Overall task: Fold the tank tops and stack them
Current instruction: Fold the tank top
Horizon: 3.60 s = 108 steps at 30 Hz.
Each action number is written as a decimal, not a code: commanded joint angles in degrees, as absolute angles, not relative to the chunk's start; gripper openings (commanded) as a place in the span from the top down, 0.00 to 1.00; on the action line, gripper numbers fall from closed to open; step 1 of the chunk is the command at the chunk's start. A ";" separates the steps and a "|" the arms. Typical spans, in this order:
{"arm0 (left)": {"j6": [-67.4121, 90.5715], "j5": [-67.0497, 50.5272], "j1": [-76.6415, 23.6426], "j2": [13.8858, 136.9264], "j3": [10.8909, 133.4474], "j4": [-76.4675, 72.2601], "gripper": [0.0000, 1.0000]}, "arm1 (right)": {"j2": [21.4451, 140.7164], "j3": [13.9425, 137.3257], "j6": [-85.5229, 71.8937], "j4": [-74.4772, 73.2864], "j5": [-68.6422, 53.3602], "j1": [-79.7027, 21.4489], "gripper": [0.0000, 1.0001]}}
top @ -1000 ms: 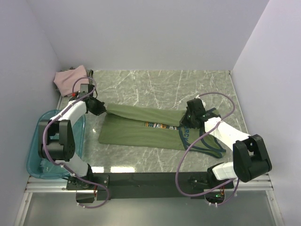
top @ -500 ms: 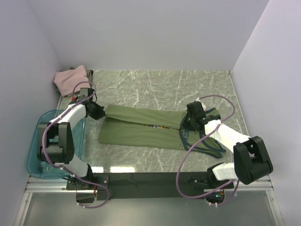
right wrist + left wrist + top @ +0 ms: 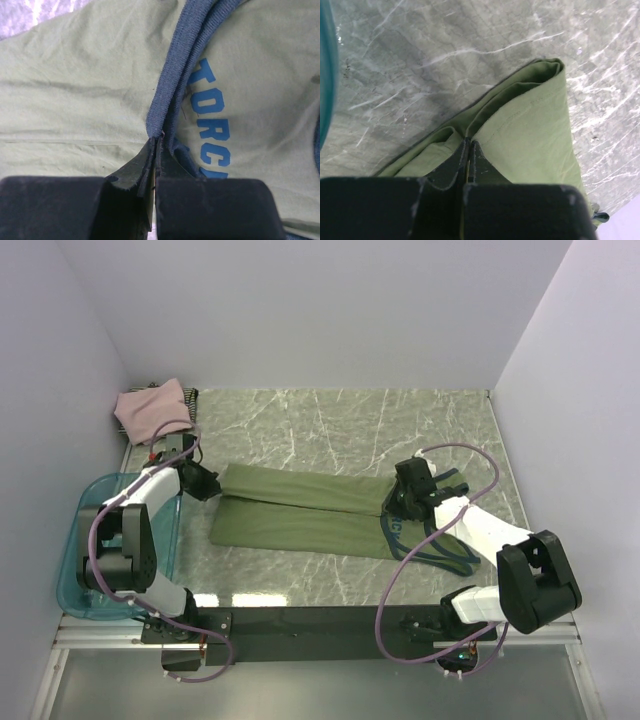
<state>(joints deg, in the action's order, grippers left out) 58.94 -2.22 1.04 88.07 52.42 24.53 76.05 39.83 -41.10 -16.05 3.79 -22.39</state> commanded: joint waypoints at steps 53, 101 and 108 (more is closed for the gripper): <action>63.37 -8.00 -13.28 110.03 65.83 20.91 0.81 | 80.15 54.76 -36.56 -22.06 2.64 -0.18 0.60; 53.96 -9.75 -19.68 107.75 77.26 21.80 0.72 | 112.15 66.98 -57.83 -7.56 -19.95 9.32 0.55; 55.28 -9.84 -22.50 109.25 75.59 21.01 0.73 | 109.87 63.20 -57.83 -7.65 -19.51 10.63 0.58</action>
